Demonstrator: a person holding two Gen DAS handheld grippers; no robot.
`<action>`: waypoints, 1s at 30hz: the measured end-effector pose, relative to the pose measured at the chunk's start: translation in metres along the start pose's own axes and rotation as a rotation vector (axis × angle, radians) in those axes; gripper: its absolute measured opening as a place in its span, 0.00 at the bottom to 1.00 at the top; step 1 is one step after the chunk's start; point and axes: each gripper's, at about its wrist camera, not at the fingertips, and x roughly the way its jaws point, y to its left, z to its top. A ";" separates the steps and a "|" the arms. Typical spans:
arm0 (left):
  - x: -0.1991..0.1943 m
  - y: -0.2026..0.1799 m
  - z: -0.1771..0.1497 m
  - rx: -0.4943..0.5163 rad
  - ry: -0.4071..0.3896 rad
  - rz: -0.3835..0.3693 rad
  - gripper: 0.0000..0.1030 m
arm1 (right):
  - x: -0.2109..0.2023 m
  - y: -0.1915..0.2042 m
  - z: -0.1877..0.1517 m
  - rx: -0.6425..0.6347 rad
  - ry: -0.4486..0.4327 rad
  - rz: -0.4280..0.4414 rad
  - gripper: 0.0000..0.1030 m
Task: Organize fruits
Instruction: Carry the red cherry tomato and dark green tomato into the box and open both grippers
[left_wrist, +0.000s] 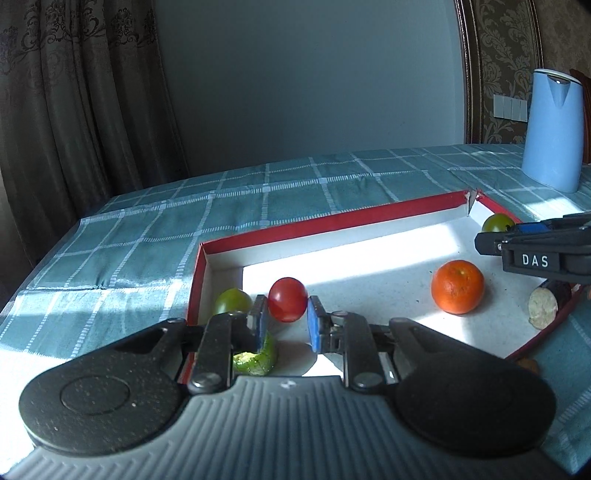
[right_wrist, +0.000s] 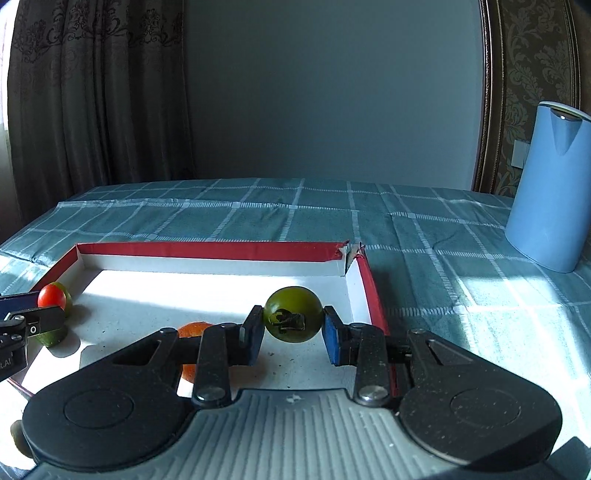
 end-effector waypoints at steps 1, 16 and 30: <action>0.005 0.000 0.002 0.001 0.008 0.010 0.21 | 0.005 0.000 0.001 0.001 0.009 -0.002 0.32; 0.029 -0.004 0.004 0.013 0.049 0.028 0.39 | 0.034 -0.003 0.006 0.055 0.085 0.029 0.38; -0.023 0.011 -0.012 -0.027 -0.092 0.032 0.79 | -0.004 -0.031 -0.002 0.189 -0.016 0.021 0.65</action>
